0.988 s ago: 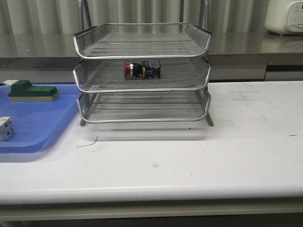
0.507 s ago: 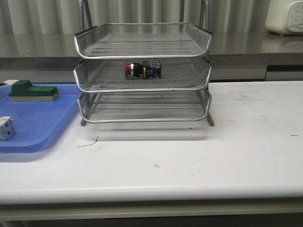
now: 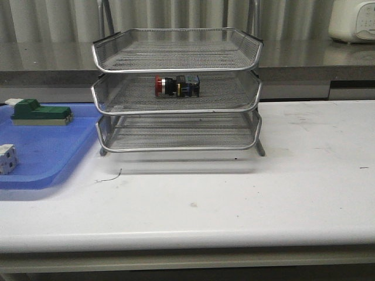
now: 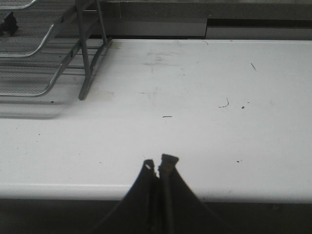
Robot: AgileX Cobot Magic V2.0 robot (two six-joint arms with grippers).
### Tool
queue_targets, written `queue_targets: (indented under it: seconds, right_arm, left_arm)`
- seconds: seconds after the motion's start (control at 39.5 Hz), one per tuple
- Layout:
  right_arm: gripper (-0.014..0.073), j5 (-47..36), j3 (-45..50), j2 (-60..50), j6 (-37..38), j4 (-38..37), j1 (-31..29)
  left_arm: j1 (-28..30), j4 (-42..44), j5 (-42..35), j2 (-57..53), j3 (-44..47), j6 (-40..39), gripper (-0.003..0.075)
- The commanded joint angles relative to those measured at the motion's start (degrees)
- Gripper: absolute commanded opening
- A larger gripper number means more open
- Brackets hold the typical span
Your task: Place button on rack with both arms
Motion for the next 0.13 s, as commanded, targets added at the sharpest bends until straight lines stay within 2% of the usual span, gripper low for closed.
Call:
queue_targets:
  seconds: [0.0,0.1]
  right_arm:
    - [-0.0061,-4.33,-0.23,-1.02,-0.34,-0.58,-0.3]
    - [-0.0061,-4.33,-0.23,-1.02,-0.34,-0.58,-0.3]
  left_arm:
    - [0.11,-0.42,-4.68,-1.22,0.49,-0.42,-0.0019]
    - [0.11,-0.42,-4.68,-1.22,0.49,-0.42,-0.0019]
